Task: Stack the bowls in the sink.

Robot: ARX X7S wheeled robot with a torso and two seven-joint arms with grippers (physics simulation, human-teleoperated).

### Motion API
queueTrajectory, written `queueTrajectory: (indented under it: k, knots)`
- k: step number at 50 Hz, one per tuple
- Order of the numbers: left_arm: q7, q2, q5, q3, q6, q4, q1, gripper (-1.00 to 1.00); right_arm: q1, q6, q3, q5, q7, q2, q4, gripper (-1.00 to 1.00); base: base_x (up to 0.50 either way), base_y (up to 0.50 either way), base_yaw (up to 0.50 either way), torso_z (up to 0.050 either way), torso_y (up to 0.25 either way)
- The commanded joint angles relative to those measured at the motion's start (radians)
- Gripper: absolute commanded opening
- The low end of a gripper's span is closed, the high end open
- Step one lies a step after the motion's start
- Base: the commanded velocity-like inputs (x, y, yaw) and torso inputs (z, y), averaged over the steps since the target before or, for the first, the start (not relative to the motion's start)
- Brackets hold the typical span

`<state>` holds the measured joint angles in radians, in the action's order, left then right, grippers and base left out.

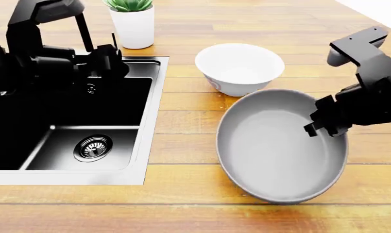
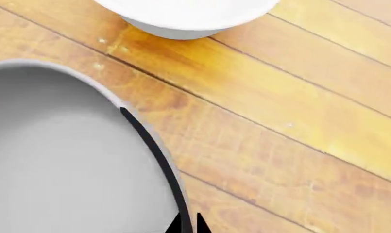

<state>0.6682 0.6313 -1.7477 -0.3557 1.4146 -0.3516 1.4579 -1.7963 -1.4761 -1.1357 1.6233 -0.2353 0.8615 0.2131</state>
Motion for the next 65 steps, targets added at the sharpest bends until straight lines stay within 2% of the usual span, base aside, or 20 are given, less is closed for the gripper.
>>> queueTrajectory:
  k: [1,18,26,29,36,49,65]
  knots:
    - [0.044,0.014,-0.051,-0.001,0.0,0.011,0.013,1.0,-0.122,-0.001,0.01,-0.054,0.053,-0.028,0.015,-1.0,0.0,0.0,0.0,0.0,0.0]
    - [0.141,0.043,-0.186,0.013,-0.029,0.039,-0.004,1.0,-0.274,0.053,-0.003,-0.163,0.192,-0.125,0.066,-1.0,0.0,0.0,0.0,0.0,0.0]
    - [0.253,0.032,-0.386,0.0,-0.079,0.014,-0.021,1.0,-0.283,0.133,-0.023,-0.239,0.27,-0.186,0.115,-1.0,0.0,0.0,0.0,0.0,0.0]
    - [0.311,0.03,-0.49,-0.007,-0.125,0.02,-0.035,1.0,-0.283,0.169,-0.032,-0.269,0.301,-0.215,0.143,-1.0,0.0,0.0,0.0,0.0,0.0]
    - [0.367,0.001,-0.633,0.015,-0.242,0.064,-0.07,1.0,-0.276,0.239,-0.046,-0.321,0.355,-0.278,0.205,-1.0,0.0,0.0,0.0,0.0,0.0]
    - [0.34,-0.085,-0.677,0.046,-0.344,0.09,-0.107,1.0,-0.282,0.287,-0.043,-0.342,0.392,-0.337,0.25,-1.0,0.0,0.0,0.0,0.0,0.0]
    - [0.194,-0.132,-0.552,0.048,-0.322,-0.001,-0.121,1.0,-0.303,0.305,-0.026,-0.34,0.423,-0.361,0.253,-1.0,0.0,0.0,0.0,0.0,0.0]
